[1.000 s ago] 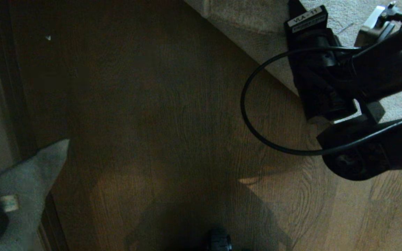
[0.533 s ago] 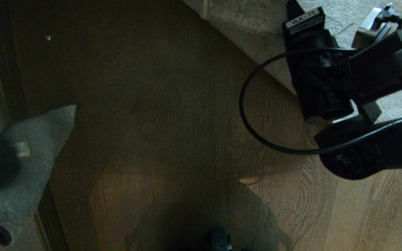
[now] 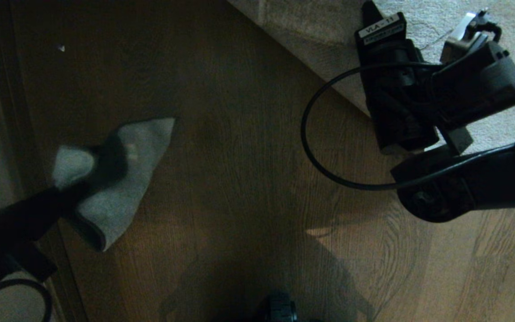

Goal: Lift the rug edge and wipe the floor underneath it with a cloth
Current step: Wipe the floor under the carpet with a rag

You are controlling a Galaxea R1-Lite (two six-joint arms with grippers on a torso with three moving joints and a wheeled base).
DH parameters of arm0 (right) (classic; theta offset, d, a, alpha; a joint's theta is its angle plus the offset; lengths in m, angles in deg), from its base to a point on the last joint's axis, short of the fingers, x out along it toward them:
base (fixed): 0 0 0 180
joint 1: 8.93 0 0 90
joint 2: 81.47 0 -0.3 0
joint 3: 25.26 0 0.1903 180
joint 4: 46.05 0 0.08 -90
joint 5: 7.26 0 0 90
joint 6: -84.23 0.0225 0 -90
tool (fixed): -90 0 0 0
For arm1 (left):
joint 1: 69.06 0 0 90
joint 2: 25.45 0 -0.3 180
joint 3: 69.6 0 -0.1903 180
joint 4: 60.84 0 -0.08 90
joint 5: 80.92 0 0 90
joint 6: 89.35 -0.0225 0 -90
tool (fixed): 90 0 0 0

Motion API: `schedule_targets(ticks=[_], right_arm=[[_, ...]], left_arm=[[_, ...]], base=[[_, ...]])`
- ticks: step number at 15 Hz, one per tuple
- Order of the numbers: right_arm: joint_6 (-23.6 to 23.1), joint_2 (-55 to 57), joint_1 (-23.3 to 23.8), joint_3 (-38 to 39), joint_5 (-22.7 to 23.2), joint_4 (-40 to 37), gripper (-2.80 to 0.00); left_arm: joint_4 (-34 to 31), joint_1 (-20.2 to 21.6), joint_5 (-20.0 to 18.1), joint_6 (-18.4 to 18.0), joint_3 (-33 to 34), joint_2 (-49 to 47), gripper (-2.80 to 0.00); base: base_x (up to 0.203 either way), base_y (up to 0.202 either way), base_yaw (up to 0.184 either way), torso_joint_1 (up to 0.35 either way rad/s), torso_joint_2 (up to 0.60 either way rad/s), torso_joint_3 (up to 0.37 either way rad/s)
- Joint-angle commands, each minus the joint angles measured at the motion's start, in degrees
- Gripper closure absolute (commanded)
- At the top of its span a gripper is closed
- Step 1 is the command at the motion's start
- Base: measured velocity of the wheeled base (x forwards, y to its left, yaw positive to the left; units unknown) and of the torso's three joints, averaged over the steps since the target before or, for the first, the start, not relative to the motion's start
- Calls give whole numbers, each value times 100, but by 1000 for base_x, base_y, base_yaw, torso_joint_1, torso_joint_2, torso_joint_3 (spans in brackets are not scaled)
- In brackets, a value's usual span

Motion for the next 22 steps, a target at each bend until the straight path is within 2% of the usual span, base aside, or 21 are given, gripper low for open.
schedule_targets(ticks=[1,2,5,7,10,16,22], right_arm=[[22,85,47,-17,-12,274,0],[22,108,54,-44,-15,274,0],[31,171,59,-131,-15,274,0],[31,195,63,-139,-15,274,0],[92,195,80,-140,-15,274,0],[101,178,177,-140,-15,274,0],[250,186,300,-149,-15,274,0]], left_arm=[[281,-869,197,87,-257,-1049,0],[484,-1276,419,151,-347,-1380,0],[1304,-2476,1392,407,-730,-2361,0],[1802,-2789,1810,528,-1077,-2990,0],[2295,-2866,1995,610,-1564,-3696,0],[2702,-2826,2285,762,-2906,-4842,0],[2700,-2099,2294,748,-3745,-5367,0]], base=[[0,0,0,0,0,0],[0,0,0,0,0,0],[0,0,0,0,0,0],[0,0,0,0,0,0],[0,0,0,0,0,0],[0,0,0,0,0,0],[0,0,0,0,0,0]])
